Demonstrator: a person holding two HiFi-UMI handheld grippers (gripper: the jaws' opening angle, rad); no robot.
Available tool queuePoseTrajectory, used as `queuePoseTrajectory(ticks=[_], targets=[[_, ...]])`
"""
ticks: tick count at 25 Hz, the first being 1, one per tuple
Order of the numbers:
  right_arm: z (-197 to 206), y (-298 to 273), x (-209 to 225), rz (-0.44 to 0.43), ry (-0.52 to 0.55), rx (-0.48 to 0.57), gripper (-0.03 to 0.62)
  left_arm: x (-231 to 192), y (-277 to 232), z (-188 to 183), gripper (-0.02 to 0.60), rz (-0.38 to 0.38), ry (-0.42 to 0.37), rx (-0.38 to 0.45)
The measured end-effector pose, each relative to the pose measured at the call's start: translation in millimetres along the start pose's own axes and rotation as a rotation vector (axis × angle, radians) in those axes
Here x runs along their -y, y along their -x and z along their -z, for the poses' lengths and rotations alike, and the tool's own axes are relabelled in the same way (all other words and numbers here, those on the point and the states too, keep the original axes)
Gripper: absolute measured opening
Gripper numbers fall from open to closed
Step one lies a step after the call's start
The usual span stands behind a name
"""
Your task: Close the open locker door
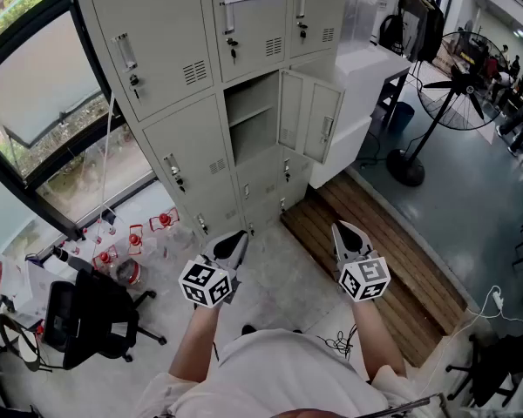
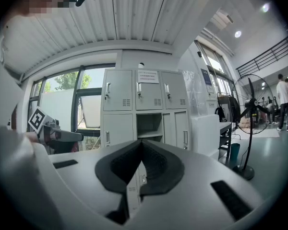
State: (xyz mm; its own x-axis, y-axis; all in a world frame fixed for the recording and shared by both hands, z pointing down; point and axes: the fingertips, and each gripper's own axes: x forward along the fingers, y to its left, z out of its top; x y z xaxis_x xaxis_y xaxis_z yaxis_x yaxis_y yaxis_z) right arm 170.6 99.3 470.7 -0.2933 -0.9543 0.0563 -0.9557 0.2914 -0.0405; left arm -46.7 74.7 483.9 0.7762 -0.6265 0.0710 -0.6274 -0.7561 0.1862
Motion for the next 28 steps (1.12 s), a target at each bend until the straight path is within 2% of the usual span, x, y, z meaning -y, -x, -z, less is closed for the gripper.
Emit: queuePoseTrajectory(ticks=[10, 28], targets=[[-1.5, -1.1, -10.0, -0.018, 0.004, 0.001, 0.003, 0.9, 2.3, 1.4, 0.015, -0.001, 0.005, -0.001], [7.1, -4.8, -26.5, 0.0, -0.002, -0.023, 0.006, -12.4, 15.6, 8.8, 0.015, 0.005, 0.033, -0.015]])
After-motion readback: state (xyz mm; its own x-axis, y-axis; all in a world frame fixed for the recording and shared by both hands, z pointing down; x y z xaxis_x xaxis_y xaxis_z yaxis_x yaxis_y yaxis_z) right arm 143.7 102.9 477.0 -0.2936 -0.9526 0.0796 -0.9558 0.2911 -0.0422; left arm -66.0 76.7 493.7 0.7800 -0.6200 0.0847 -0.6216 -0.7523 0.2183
